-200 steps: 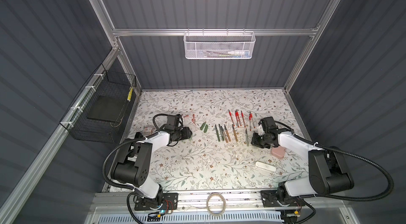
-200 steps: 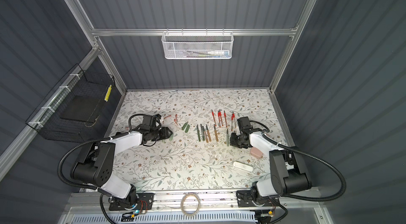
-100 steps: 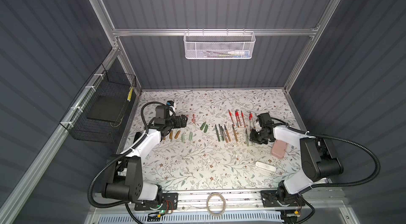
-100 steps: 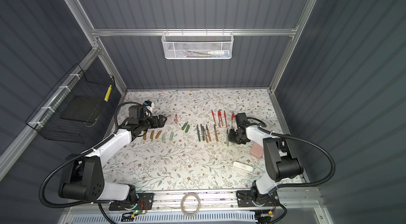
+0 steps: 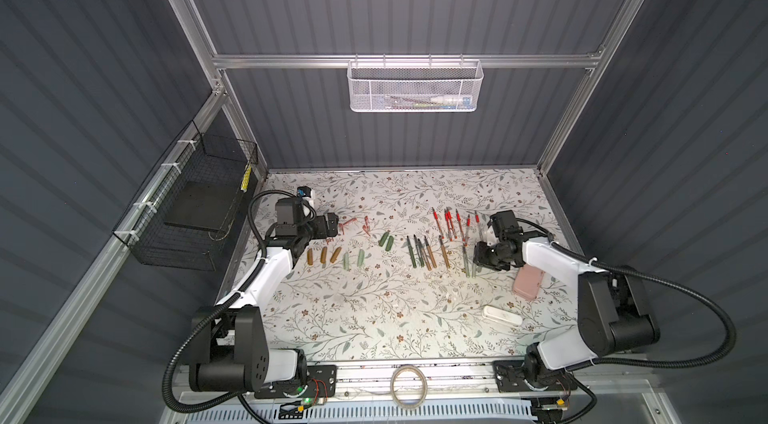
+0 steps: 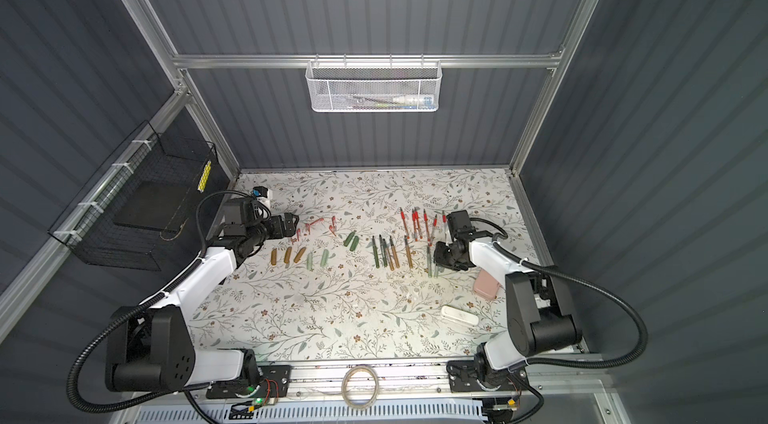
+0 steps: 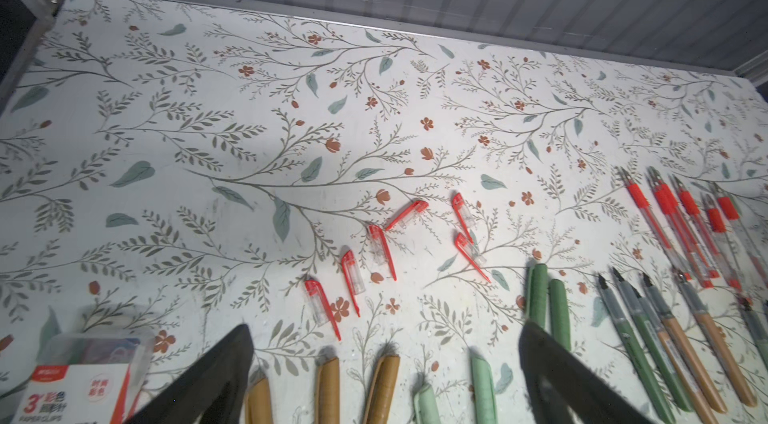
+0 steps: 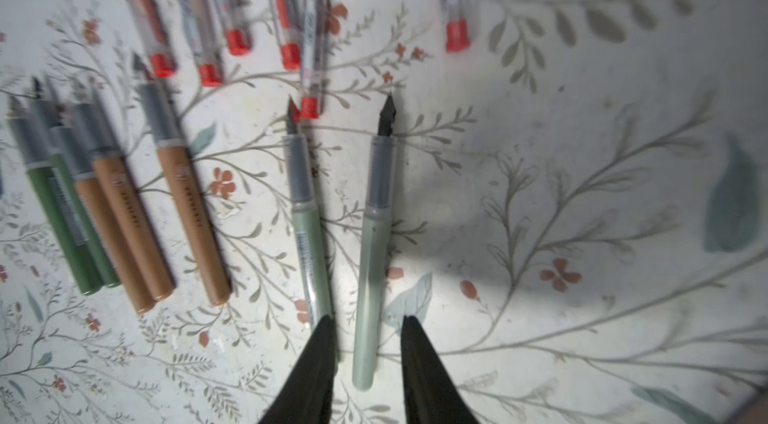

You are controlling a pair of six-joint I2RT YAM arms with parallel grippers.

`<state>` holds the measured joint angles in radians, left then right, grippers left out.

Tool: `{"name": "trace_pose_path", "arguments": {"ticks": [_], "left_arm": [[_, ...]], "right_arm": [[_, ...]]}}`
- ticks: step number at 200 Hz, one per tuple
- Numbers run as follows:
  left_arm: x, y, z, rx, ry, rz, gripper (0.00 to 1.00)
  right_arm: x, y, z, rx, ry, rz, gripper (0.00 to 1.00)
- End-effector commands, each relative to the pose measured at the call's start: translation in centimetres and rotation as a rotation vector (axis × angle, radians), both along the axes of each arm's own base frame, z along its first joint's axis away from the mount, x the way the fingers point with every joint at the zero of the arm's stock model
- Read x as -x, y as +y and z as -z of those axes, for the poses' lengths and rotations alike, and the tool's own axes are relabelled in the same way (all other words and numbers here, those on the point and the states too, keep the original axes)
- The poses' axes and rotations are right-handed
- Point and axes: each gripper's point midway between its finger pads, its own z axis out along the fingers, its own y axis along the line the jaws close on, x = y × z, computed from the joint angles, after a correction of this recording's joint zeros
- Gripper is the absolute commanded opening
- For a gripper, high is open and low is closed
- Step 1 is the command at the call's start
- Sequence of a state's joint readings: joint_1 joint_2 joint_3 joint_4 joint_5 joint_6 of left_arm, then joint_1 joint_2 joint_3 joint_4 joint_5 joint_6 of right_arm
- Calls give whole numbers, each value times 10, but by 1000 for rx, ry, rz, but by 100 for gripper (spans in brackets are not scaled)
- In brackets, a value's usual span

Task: Remove pen caps from pens
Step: Place the pen at the middle-right of the table, then reset both arms

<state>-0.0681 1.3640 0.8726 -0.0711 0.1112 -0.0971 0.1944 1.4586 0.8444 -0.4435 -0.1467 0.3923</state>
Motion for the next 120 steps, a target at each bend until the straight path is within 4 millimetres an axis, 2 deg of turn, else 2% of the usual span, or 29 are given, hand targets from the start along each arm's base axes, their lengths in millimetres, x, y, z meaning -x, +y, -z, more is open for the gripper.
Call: {"name": "trace_pose_path", "arguments": {"ticks": [1,36,56,64,67,70,73,81,104,120], "left_arm": [[-6,16,13,-96,-7,-38,100],[-7,14,45,-118,-74,-1,100],[-7,13,59,-138,-136,16,100],[-7,12,62,-148,-163,26,100],[-6,12,64,-153,-173,30,100],[-7,12,64,-158,-184,35,100],[-7,12,65,-164,-197,38,100],[-7,12,67,-173,-223,42,100],[-3,13,72,-177,-289,35,100],[1,15,67,-179,-356,23,100]], "right_arm": [[-1,-5,-27,26,-75,-7,38],[-11,-19,-62,90,-253,-4,52],[-14,-28,-81,129,-358,15,65],[-15,-35,-86,161,-404,32,74],[-16,-37,-87,173,-421,40,80],[-16,-40,-86,188,-433,48,94],[-17,-42,-85,199,-440,55,98],[-17,-50,-92,230,-491,82,99],[-19,-71,-88,325,-538,149,99],[-21,-87,-85,401,-603,210,99]]}}
